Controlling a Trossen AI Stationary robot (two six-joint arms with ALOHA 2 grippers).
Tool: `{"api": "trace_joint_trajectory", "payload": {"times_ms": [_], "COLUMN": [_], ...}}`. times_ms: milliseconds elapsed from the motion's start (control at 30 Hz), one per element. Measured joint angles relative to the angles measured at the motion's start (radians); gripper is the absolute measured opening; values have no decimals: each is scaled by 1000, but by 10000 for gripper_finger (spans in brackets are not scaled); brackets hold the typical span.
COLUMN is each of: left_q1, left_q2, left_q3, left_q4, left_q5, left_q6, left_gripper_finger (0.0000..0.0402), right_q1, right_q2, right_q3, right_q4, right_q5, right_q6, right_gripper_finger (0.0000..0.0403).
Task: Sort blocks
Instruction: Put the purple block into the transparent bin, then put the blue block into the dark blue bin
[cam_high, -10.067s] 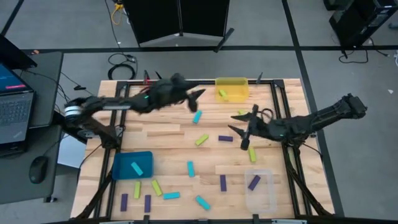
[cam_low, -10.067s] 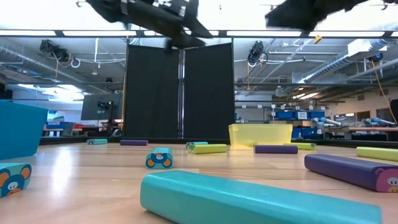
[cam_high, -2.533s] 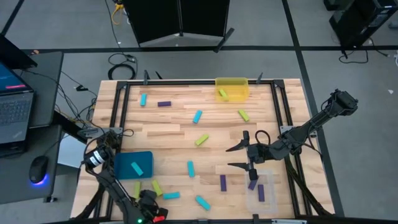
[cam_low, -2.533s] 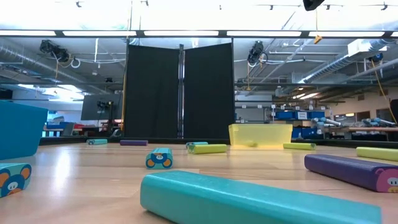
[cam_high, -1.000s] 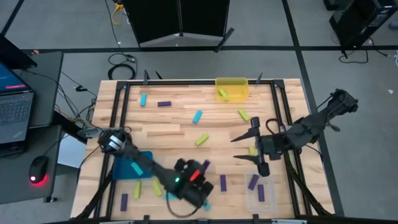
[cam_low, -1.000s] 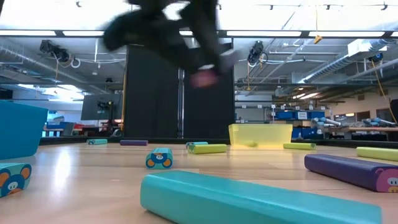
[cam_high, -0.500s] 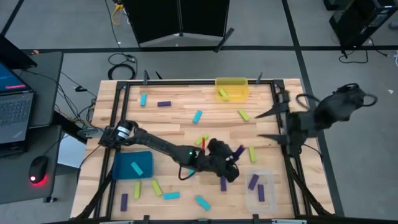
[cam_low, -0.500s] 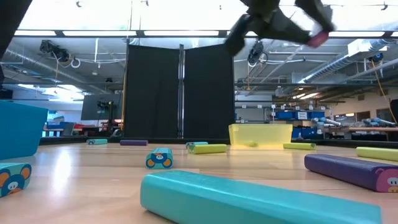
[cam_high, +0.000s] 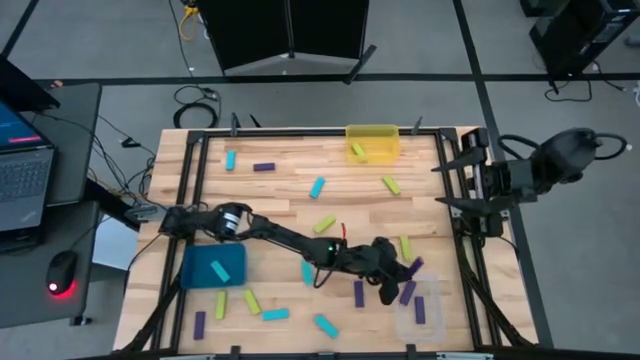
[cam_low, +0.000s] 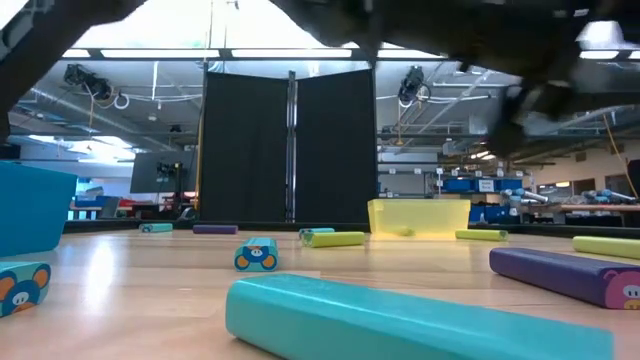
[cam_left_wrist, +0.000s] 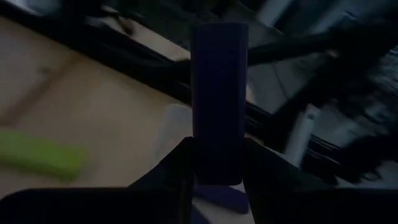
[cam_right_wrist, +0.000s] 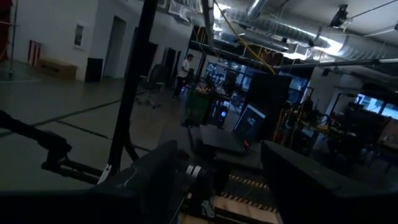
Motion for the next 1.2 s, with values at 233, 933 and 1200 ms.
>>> {"api": "trace_joint_trajectory", "payload": {"times_ms": [233,933,1200], "left_q1": [-5,-44,-97], "left_q2": [145,152,0], "left_q3": [276,363,363], "left_q4": [-264,-387,-588], "left_q5": [64,18,-376], "left_q6": [55,238,359], "left_gripper_finger": [118,248,232], "right_q1": [0,0,0], "right_q2": [13,19,60], "right_q3": [0,-1,-20], "right_q4": [-11,-45,-141], "right_q5": [2,2,3], "right_q6": [2,27,95], "right_gripper_finger": [243,241,242]}}
